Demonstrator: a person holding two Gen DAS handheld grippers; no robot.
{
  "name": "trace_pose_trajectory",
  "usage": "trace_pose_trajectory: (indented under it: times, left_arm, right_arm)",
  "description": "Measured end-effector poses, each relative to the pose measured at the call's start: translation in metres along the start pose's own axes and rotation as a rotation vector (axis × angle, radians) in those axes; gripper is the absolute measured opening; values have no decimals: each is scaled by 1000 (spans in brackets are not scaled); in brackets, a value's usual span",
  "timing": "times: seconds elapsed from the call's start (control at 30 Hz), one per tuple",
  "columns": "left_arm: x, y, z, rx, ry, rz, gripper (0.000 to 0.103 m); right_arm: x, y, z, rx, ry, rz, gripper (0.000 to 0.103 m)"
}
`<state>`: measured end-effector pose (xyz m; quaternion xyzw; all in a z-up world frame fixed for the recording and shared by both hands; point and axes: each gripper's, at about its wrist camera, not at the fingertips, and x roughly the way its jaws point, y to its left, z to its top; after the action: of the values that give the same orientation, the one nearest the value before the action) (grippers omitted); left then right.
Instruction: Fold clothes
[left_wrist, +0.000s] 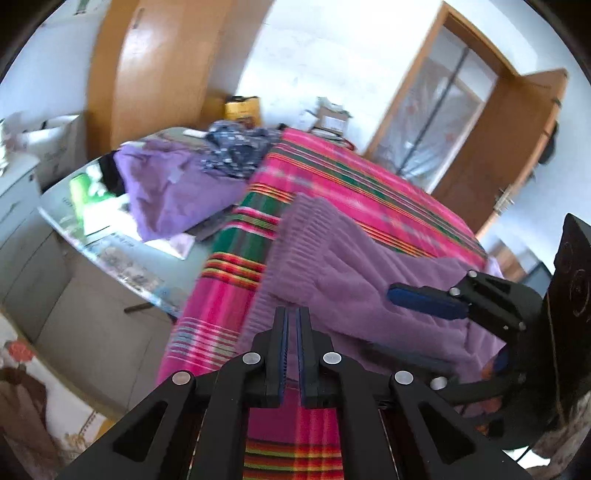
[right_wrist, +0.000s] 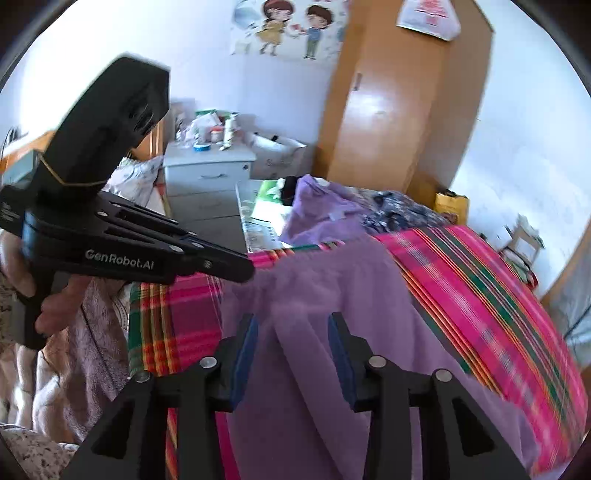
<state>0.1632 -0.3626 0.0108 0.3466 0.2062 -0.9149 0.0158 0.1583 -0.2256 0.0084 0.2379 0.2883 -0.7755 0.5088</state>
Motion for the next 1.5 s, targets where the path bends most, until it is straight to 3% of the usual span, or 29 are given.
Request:
trace_pose_trajectory:
  times: [0.17,0.27,0.4,0.63,0.77,1.07,1.23,1.4,1.5]
  left_arm:
    - [-5,10,5,-83,-32,-13,5]
    - [-6,9,7,-95,-45,-18,5]
    - [-3,11,9,-121,-39,-39,5]
    - [6,20,12,-173,-18,-65,5]
    - [7,23,11,-190,-11,-96,5]
    - [16,2,19,-110,3,-163,5]
    - [39,-11,31,-92,48,-258,5]
    - [68,-24,41,-84,103,-312,5]
    - [82,-21,46,-108,108,-274,5]
  right_arm:
    - [32,9,17,-33,34,-22,42]
    - [50,10,23,-39,66,-99,42]
    - [67,1,20,-2,118,-100,42]
    - [58,-14,18,74,85,-76,8]
    - [45,-30,21,161,54,-10,7]
    - [2,-80,41,352,-74,134,6]
    - [-11,-107,49,447,-127,206,6]
    - [-15,-111,51,456,-148,230,6]
    - [-16,-110,51,447,-165,251,6]
